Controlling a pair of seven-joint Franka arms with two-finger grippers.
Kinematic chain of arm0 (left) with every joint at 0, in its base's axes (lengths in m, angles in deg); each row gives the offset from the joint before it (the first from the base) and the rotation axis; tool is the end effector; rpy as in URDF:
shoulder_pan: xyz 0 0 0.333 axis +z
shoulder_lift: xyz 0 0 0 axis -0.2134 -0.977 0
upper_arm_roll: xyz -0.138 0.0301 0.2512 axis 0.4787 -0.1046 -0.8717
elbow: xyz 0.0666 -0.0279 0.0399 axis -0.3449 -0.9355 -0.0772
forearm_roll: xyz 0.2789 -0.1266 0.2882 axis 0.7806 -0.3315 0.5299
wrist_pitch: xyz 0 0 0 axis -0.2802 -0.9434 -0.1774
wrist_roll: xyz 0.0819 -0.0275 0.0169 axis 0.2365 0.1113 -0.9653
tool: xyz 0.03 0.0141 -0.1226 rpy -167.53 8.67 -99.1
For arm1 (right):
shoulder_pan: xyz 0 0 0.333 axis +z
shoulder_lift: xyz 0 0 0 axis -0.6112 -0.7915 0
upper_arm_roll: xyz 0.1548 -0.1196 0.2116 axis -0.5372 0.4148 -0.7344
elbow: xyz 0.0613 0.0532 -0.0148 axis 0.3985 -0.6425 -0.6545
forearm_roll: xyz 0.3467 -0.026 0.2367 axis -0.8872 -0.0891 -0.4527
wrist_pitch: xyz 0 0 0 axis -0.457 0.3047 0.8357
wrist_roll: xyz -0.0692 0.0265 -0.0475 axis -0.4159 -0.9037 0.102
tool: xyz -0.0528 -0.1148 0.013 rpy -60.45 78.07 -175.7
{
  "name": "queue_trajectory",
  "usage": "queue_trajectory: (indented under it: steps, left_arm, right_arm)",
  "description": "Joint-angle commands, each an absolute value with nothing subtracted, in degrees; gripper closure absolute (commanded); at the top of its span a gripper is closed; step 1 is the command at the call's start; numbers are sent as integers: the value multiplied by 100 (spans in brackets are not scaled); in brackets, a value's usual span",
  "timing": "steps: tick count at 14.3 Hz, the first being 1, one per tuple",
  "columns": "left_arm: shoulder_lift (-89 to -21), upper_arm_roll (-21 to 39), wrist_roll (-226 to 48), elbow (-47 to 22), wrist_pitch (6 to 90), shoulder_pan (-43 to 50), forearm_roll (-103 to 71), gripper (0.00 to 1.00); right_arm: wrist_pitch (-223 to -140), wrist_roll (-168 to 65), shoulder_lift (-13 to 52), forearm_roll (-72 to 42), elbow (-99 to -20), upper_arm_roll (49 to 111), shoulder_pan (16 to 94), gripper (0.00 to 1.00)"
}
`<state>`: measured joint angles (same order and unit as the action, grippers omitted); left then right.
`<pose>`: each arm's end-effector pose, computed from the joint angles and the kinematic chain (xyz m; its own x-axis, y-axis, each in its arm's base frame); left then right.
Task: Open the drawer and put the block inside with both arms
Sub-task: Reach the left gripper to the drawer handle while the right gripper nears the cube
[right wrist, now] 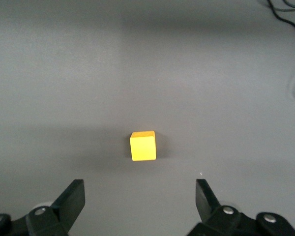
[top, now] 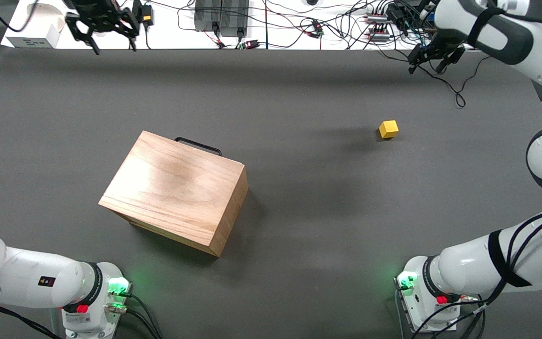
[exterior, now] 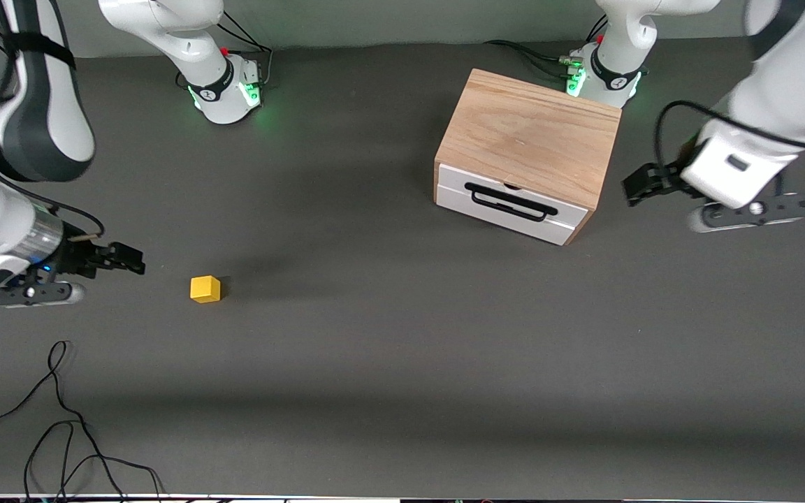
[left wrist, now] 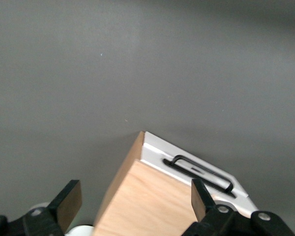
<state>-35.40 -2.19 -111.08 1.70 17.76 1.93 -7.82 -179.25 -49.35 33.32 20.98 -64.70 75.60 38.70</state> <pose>0.5765 -0.1783 0.5505 0.9767 0.1959 -0.0877 0.1954 -0.9806 -0.0143 0.6264 0.0030 0.3866 0.9993 0.0375 -0.0086 0.0373 -0.9991 -0.0198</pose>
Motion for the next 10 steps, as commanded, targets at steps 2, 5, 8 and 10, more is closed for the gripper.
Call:
queue_trajectory:
  steps: [2,5,8,10]
  left_arm:
    - [-3839,-282,-12729,-104,2386,-471,-773,1]
    - [-4180,-282,-13861,-368,2853,-850,-747,1]
    - [-4673,-282,-14962,-377,3117,-1237,-729,1]
    - [-4867,-282,-15533,-526,3327,-1386,-712,1]
  right_arm:
    - [-18379,-4972,3028,2008,-6645,7569,3952,0]
    - [-18477,-4972,2930,2008,-6680,7578,3952,0]
    - [-18504,-4972,2992,1999,-6785,7569,3970,0]
    - [-18521,-4972,3027,1999,-6812,7569,3970,0]
